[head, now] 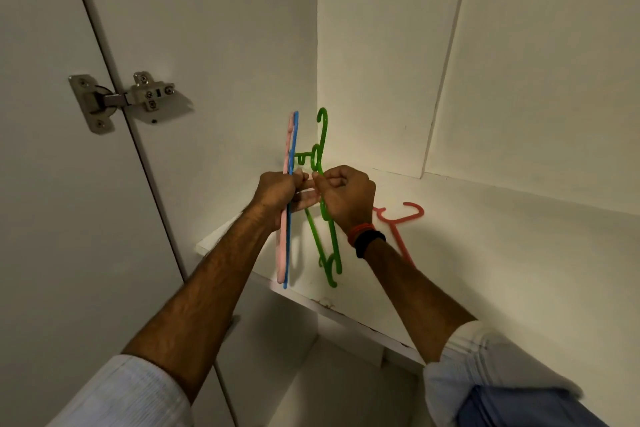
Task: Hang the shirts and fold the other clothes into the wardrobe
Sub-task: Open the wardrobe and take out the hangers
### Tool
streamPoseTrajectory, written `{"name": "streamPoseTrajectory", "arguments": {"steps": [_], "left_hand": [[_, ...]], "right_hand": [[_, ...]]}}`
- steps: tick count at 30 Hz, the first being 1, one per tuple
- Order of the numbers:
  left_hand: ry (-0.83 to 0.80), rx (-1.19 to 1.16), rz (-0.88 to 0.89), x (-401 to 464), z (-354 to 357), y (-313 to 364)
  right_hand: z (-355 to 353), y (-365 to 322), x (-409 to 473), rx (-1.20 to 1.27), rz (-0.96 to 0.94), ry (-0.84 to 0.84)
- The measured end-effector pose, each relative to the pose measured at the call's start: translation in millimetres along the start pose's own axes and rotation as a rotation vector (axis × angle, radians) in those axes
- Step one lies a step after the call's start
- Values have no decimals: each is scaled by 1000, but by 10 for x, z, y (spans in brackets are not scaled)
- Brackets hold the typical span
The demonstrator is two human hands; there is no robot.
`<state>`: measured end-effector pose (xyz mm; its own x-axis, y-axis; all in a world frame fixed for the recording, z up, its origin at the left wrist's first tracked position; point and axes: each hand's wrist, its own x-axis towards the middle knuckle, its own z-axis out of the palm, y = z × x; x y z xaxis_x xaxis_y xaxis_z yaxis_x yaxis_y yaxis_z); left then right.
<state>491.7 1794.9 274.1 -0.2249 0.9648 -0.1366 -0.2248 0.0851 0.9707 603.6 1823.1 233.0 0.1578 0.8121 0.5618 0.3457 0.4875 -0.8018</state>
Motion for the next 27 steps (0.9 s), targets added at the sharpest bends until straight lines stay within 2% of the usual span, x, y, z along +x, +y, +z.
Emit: {"name": "streamPoseTrajectory", "arguments": {"steps": [5, 8, 11, 14, 17, 23, 27], "left_hand": [[23, 41, 13, 55, 26, -92], [-23, -33, -45, 49, 3, -123], [-4, -47, -51, 36, 17, -121], [-5, -34, -30, 40, 55, -132], [-2, 25, 14, 43, 129, -172], [78, 53, 36, 79, 302, -268], [75, 76, 39, 94, 357, -273]], "right_hand": [[6, 67, -66, 60, -61, -114], [-93, 211, -20, -52, -39, -29], [-331, 352, 57, -317, 74, -15], [-591, 548, 77, -710, 213, -112], [-791, 668, 58, -922, 345, -237], [-901, 659, 130, -824, 391, -219], [-890, 624, 151, -867, 424, -240]]}}
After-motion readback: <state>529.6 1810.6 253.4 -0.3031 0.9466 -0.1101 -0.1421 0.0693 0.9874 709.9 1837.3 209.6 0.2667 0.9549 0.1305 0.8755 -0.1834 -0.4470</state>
